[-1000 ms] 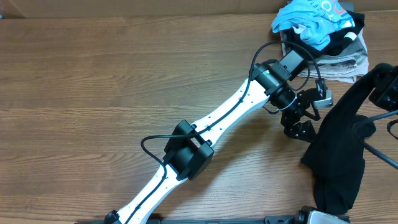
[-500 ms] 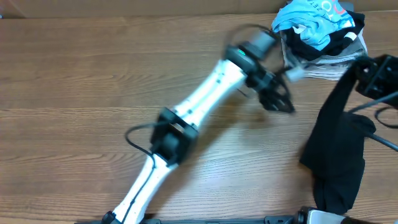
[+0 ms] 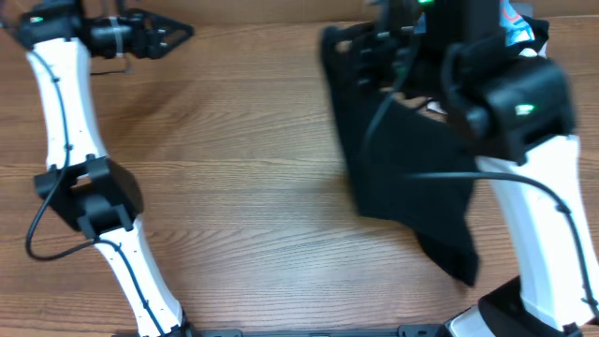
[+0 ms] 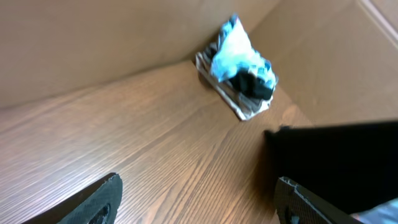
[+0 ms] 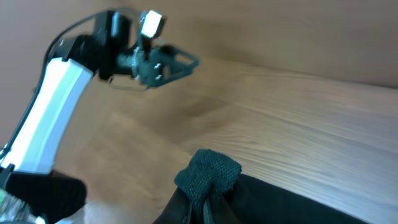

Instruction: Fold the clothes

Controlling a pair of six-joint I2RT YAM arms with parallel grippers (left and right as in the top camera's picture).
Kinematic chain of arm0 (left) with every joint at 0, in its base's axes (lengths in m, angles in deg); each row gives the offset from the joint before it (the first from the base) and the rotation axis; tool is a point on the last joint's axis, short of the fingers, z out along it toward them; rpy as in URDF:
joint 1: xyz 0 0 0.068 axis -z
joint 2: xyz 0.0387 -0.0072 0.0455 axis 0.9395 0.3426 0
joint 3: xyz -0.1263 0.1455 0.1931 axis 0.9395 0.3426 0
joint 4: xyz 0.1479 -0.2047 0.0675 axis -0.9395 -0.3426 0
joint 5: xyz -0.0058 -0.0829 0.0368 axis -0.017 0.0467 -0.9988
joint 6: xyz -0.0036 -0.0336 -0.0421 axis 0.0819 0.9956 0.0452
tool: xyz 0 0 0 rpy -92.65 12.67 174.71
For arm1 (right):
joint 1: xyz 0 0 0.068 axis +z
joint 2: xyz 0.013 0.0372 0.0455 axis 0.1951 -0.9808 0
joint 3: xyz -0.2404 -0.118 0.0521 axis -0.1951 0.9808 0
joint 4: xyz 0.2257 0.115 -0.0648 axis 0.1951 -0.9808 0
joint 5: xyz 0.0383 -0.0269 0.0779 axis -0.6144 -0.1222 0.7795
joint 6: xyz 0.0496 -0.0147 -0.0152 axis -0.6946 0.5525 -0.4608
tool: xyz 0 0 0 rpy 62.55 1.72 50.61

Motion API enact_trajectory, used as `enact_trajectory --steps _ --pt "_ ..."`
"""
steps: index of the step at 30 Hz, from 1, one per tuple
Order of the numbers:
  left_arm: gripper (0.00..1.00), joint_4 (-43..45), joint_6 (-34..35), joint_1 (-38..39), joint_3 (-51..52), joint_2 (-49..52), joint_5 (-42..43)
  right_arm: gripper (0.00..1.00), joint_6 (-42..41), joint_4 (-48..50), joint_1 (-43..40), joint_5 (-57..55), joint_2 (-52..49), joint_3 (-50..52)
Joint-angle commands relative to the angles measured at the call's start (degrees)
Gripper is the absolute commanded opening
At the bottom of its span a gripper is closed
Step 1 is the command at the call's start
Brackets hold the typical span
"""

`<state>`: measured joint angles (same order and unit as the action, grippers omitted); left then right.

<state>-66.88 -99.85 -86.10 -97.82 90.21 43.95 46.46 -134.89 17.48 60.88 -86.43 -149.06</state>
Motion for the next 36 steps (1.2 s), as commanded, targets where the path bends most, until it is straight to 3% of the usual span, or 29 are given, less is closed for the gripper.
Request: enact_trajectory --steps 1,9,15,24,29,36 --pt "0.81 -1.4 -0.3 -0.6 -0.3 -2.8 3.4 0.04 -0.5 2.9 4.9 -0.4 1.3 -3.3" --pt "0.82 -1.5 -1.2 -0.6 -0.3 -2.9 4.0 0.04 0.6 -1.2 5.1 -7.6 1.4 -14.9" --pt "0.81 -2.3 -1.3 0.4 -0.3 -2.9 2.7 0.04 1.1 -7.7 -0.8 -13.2 1.4 -17.5" --pt "0.80 -15.5 -14.8 1.3 -0.3 -2.9 -0.1 0.04 3.2 -25.8 -14.2 -13.1 -6.3 -17.4" --pt "0.75 -25.1 -23.8 4.2 -0.3 -2.9 -3.3 0.04 4.6 -29.6 -18.1 -13.0 -12.4 -17.4" --pt "0.75 -25.3 -17.7 10.8 -0.3 -4.3 -12.5 0.04 4.6 -28.2 -22.7 -11.2 -17.8 -17.4"
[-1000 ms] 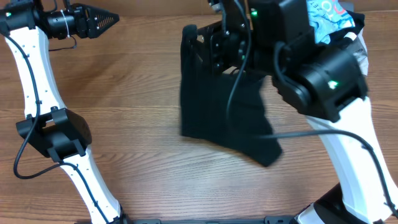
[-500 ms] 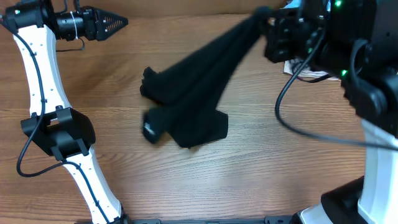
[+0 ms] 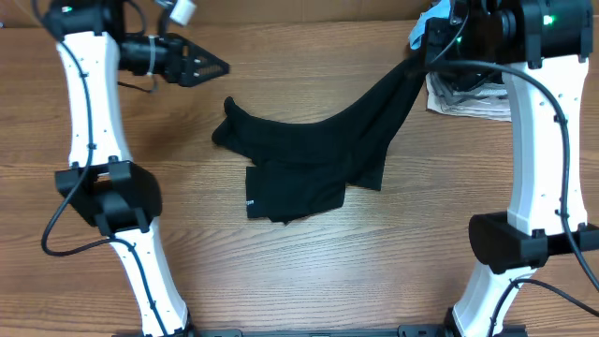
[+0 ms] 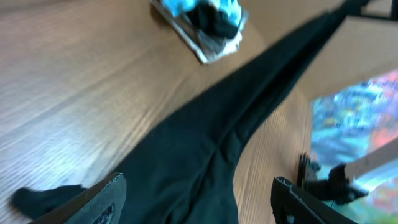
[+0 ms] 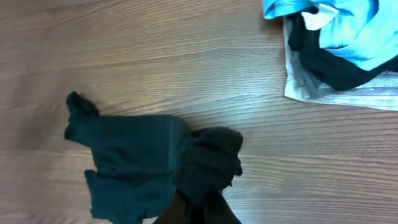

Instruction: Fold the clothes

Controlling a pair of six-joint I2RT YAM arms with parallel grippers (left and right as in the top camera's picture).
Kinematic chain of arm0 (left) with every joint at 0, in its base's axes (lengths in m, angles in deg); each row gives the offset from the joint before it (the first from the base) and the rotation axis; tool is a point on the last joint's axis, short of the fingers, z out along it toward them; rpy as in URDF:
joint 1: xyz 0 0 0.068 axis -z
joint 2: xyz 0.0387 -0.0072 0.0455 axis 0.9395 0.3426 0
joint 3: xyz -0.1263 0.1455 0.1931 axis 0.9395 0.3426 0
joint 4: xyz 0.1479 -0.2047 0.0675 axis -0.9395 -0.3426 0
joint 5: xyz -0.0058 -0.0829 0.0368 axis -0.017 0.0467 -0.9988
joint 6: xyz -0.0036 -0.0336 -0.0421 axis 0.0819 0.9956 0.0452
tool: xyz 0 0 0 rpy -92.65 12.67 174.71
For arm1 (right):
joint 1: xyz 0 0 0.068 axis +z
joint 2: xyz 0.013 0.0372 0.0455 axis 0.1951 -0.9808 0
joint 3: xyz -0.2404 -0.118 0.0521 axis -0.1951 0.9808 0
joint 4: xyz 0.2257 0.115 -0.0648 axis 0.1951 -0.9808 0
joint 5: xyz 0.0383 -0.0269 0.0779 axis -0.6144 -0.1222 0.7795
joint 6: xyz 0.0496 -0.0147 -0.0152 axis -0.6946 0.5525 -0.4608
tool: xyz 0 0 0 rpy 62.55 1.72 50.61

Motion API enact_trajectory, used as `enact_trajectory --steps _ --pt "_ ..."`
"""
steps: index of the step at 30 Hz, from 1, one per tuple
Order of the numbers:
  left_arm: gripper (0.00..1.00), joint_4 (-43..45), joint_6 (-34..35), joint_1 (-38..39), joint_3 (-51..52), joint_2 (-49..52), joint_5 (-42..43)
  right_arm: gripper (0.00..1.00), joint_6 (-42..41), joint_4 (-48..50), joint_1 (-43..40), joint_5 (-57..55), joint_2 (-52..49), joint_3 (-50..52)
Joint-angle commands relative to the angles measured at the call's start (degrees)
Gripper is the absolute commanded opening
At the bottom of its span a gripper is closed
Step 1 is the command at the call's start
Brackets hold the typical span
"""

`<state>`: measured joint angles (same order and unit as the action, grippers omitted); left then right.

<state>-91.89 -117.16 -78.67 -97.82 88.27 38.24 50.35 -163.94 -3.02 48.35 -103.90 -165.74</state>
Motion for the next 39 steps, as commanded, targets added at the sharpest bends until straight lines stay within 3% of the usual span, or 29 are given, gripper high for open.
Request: enact_trajectory --steps 1,10,14,20,23,30,39 --pt "0.74 -0.3 1.4 5.1 -0.3 -3.1 -12.1 0.04 0.7 0.8 -3.3 2.1 -1.0 -0.7" --pt "0.75 -0.3 17.7 11.4 0.3 -17.0 -37.8 0.04 2.4 -0.4 -8.4 6.0 -1.8 -0.7" --pt "0.75 -0.3 24.2 14.0 6.2 -23.2 -49.5 0.04 3.5 -0.5 -9.1 8.1 -1.8 -0.7" --pt "0.75 -0.3 31.6 14.8 26.3 -31.9 -49.1 0.09 4.7 -0.5 -9.2 8.1 -1.8 -0.7" --pt "0.79 1.7 32.5 14.8 37.9 -35.2 -43.5 0.11 4.7 -0.4 -9.2 8.1 -1.8 -0.7" --pt "0.85 20.0 33.7 17.5 65.4 -39.5 -40.4 0.13 4.7 -0.2 -9.2 8.2 -1.8 -0.7" --pt "0.82 44.9 39.9 17.7 84.0 -39.5 -40.7 0.13 4.7 -0.4 -9.2 8.5 -1.8 -0.7"
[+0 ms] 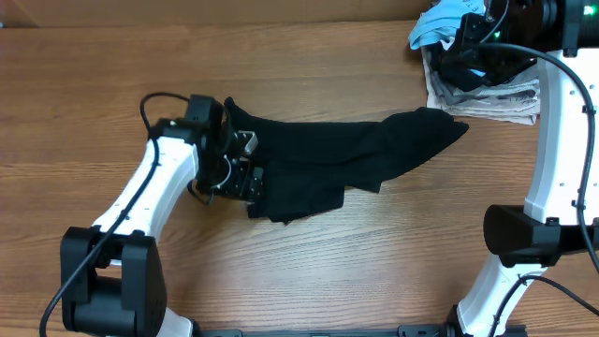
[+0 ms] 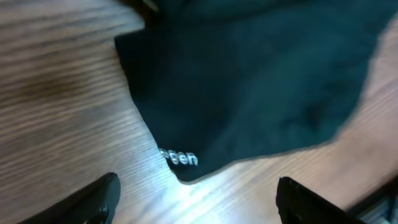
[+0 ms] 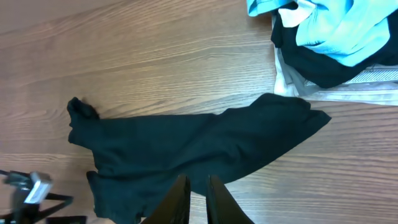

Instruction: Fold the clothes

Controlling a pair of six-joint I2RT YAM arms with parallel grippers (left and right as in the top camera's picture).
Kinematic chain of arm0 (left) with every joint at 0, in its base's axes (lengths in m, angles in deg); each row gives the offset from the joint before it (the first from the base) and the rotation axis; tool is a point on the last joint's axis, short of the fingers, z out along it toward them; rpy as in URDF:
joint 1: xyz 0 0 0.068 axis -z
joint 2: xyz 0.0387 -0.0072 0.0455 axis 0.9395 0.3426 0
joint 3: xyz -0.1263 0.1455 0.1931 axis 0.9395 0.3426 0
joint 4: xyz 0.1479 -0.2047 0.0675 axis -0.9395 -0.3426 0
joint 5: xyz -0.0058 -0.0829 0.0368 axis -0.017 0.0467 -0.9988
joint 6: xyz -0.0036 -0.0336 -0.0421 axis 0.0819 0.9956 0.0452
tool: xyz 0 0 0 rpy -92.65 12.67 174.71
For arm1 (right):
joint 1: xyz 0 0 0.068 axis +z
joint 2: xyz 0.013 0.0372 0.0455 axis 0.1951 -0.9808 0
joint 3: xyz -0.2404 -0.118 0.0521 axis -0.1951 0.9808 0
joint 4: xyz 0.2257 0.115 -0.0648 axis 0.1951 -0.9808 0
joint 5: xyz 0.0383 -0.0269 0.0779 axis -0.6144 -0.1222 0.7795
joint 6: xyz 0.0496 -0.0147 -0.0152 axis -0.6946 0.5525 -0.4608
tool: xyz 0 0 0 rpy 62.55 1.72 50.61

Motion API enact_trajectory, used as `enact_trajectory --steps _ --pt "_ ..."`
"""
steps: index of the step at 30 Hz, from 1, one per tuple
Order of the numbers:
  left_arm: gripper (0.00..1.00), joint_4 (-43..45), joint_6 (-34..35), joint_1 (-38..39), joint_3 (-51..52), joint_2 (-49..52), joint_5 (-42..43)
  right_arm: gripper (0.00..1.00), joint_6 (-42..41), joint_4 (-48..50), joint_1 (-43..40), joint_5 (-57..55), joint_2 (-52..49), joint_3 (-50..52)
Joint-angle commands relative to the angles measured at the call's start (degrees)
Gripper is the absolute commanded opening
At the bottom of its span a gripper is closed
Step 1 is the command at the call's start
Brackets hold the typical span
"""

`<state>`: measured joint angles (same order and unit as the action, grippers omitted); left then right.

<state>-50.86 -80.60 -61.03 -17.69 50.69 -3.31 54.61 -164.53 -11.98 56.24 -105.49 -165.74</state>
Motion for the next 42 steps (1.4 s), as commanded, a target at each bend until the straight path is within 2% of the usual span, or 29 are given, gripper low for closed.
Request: enact_trajectory --steps 1,11,23,26,27,29,31,34,37,42 --pt "0.81 5.4 3.7 0.1 5.0 -1.8 0.9 0.13 0.5 0.3 -0.3 0.6 -0.2 -0.7" --pt "0.77 10.6 4.8 0.1 10.6 -1.8 1.1 0.18 0.4 0.3 -0.3 0.6 -0.2 -0.7" --pt "0.59 20.3 9.0 1.9 15.5 -1.8 1.1 0.19 0.4 0.2 -0.3 0.6 -0.2 -0.7" --pt "0.46 21.2 9.4 2.6 15.5 -1.8 1.1 0.20 0.4 0.1 -0.3 0.6 -0.2 -0.7" --pt "0.40 21.6 9.7 2.8 15.5 -1.8 1.1 0.23 0.4 0.1 -0.3 0.6 -0.2 -0.7" --pt "0.20 22.2 10.1 2.8 15.5 -1.8 1.1 0.28 0.4 0.1 -0.3 0.6 -0.2 -0.7" --pt "0.04 22.9 10.9 2.8 15.5 -1.8 1.1 0.29 0.4 0.1 -0.3 0.6 -0.2 -0.7" --pt "0.04 23.2 11.9 2.5 14.9 -1.8 1.1 0.30 0.4 0.1 -0.3 0.6 -0.2 -0.7" --pt "0.04 18.6 12.6 1.0 10.3 -2.4 1.9 0.32 0.4 0.1 -0.3 0.6 -0.2 -0.7" --pt "0.04 2.2 10.4 -1.7 -4.3 -5.2 2.1 0.40 0.2 0.3 -0.3 0.3 -0.2 3.3"
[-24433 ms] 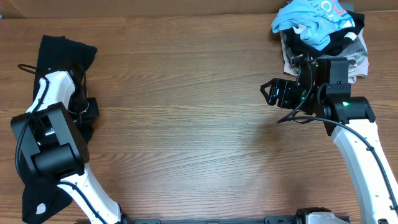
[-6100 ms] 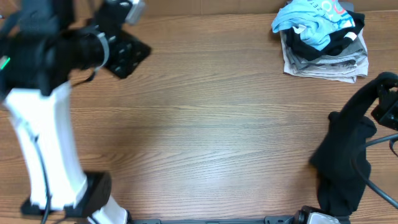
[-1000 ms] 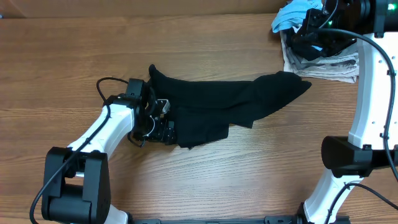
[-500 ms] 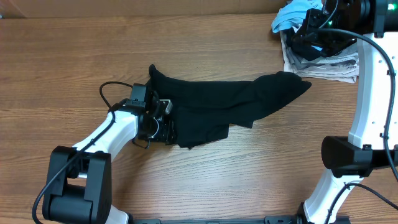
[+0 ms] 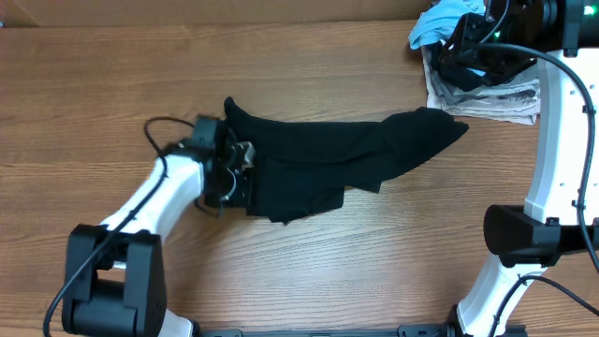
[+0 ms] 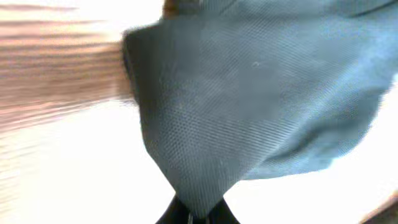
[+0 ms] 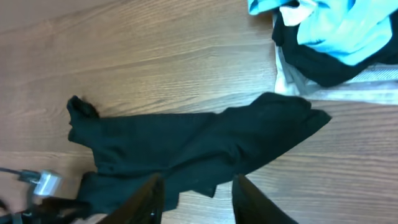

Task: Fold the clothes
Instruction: 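Grasp the black shirt's left and right ends with both grippers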

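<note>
A black garment (image 5: 337,154) lies crumpled across the middle of the wooden table (image 5: 299,262), its right tip near the clothes pile. My left gripper (image 5: 245,183) sits at the garment's lower left corner, shut on a pinch of the cloth (image 6: 205,112). My right gripper (image 7: 198,202) hangs high above the table near the pile, open and empty, looking down on the garment (image 7: 199,149).
A pile of clothes (image 5: 468,37), light blue and black on a grey-white piece, sits at the table's far right corner, also seen as the pile (image 7: 329,43) in the right wrist view. A brown cardboard wall runs along the table's far edge.
My left gripper was open just above the garment's lower left corner; now it is shut on that corner. My right gripper's fingers have spread wider apart. The garment lies as before.
My right gripper held the black garment up near the pile while the left arm stood open at the far left. Then the garment stretched from my right gripper down onto the table. Then it lay released on the table. Now my left gripper grips its corner.
</note>
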Controlling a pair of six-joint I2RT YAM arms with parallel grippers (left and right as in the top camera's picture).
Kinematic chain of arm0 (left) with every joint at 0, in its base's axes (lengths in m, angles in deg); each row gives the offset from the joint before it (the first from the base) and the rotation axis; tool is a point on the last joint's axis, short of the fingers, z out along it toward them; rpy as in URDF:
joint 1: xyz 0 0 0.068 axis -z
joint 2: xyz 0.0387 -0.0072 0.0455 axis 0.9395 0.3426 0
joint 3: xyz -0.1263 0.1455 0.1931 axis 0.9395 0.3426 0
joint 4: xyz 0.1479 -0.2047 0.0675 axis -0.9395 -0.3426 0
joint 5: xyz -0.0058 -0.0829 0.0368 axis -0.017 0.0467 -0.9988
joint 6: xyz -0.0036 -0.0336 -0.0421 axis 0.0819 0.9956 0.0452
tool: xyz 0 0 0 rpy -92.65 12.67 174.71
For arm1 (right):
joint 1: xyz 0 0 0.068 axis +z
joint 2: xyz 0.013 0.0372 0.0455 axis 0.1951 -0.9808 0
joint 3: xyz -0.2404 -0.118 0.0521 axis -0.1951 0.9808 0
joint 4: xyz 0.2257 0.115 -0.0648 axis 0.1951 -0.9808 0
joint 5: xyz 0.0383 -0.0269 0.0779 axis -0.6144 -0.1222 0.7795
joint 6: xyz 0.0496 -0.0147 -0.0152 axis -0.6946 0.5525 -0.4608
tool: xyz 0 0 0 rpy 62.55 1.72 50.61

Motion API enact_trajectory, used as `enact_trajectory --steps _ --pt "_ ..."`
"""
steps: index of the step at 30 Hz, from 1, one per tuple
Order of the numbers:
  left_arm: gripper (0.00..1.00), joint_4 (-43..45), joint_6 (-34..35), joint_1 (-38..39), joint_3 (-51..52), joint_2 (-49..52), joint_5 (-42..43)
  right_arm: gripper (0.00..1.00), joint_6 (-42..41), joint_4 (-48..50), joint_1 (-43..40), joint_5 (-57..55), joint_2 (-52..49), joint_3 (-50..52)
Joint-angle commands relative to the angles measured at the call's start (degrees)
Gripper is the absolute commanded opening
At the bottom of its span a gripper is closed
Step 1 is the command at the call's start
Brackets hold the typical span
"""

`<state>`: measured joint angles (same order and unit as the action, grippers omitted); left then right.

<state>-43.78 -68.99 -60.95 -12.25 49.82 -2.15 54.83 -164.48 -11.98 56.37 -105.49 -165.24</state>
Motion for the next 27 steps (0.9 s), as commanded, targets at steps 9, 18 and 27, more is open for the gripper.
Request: enact_trajectory --steps 9,18,27 --pt "0.04 -19.2 -2.4 -1.9 -33.9 -5.9 1.0 0.48 0.0 9.0 -0.3 -2.2 -0.3 19.6" --pt "0.04 -15.6 -2.4 -1.9 -40.1 -5.7 0.9 0.48 -2.8 17.5 -0.3 -5.2 -0.3 37.9" --pt "0.04 -14.5 -2.4 -1.9 -40.1 -5.7 -2.7 0.47 -3.1 19.4 -1.6 -5.3 -0.3 49.7"
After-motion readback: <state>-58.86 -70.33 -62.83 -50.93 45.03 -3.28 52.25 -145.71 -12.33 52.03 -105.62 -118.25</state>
